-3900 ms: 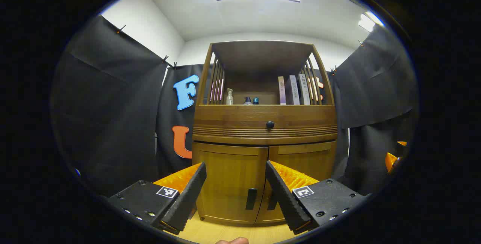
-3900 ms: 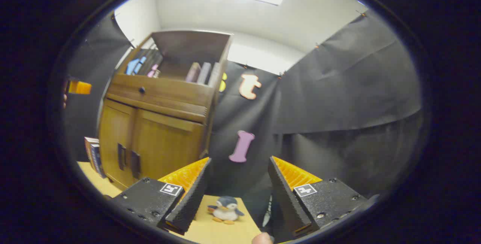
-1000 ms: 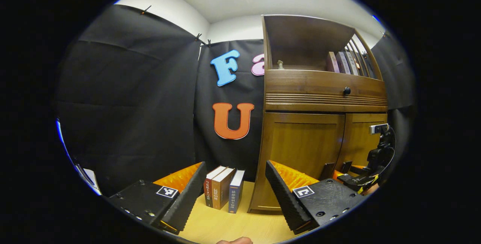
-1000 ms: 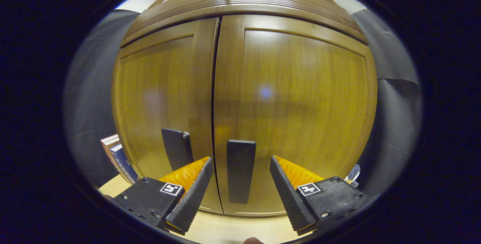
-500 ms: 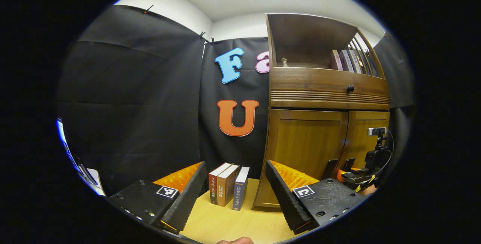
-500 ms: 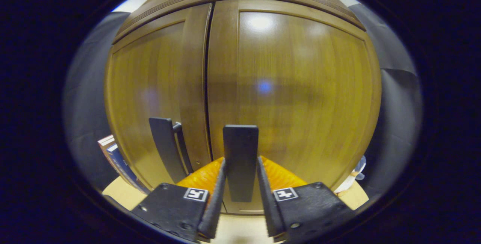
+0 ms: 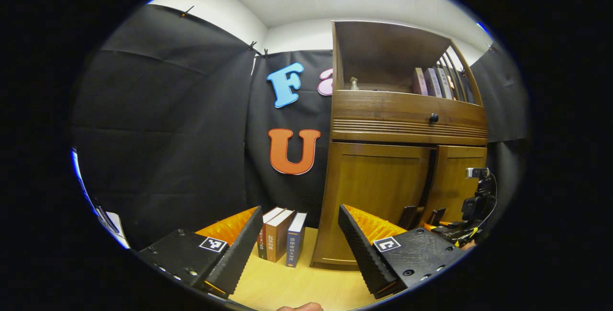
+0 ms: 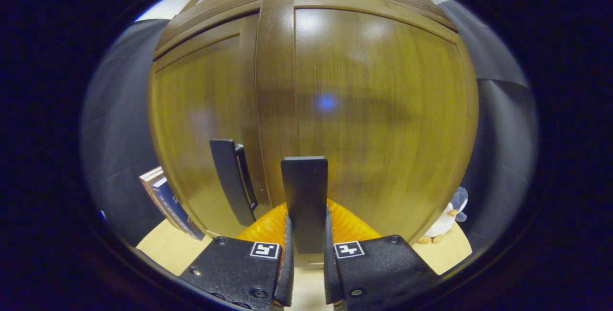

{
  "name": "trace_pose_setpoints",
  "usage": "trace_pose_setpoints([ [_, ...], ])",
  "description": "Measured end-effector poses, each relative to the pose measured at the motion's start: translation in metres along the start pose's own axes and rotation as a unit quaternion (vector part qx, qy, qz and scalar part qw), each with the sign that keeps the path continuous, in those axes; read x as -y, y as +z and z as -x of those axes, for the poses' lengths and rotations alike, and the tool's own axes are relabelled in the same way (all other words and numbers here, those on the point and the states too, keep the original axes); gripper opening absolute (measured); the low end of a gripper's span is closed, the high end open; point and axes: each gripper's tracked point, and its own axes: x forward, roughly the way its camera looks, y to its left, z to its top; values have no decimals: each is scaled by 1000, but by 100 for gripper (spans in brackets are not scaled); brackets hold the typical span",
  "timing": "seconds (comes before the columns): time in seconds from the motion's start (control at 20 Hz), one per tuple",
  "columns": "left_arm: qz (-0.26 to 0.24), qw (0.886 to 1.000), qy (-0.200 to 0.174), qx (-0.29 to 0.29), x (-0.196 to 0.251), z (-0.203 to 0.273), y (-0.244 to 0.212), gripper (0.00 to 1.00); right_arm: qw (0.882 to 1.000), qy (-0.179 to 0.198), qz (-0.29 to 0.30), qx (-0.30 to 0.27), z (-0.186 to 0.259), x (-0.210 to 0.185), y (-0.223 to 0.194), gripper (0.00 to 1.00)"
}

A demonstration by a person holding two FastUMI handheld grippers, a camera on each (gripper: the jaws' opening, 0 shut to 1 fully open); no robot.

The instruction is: Open the right door of the double-door shoe cabinet with the right hand, and open the left door with the left hand.

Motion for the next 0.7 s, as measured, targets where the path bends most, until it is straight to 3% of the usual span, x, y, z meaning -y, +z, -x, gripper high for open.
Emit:
trace_pose_setpoints([
  [0.45, 3, 998, -59, -5, 51, -20, -6, 95, 1000, 15, -1, -1, 65, 18, -22, 28],
  [0.5, 4, 998, -65, -8, 57, -24, -9, 100, 1000, 15, -2, -1, 72, 21, -24, 28],
  [0.55, 5, 997, -72, -11, 63, -26, -11, 95, 1000, 16, -3, -2, 78, 24, -25, 28],
  [0.7, 7, 996, -88, -14, 82, -34, -11, 95, 1000, 13, -3, -1, 93, 31, -31, 28],
])
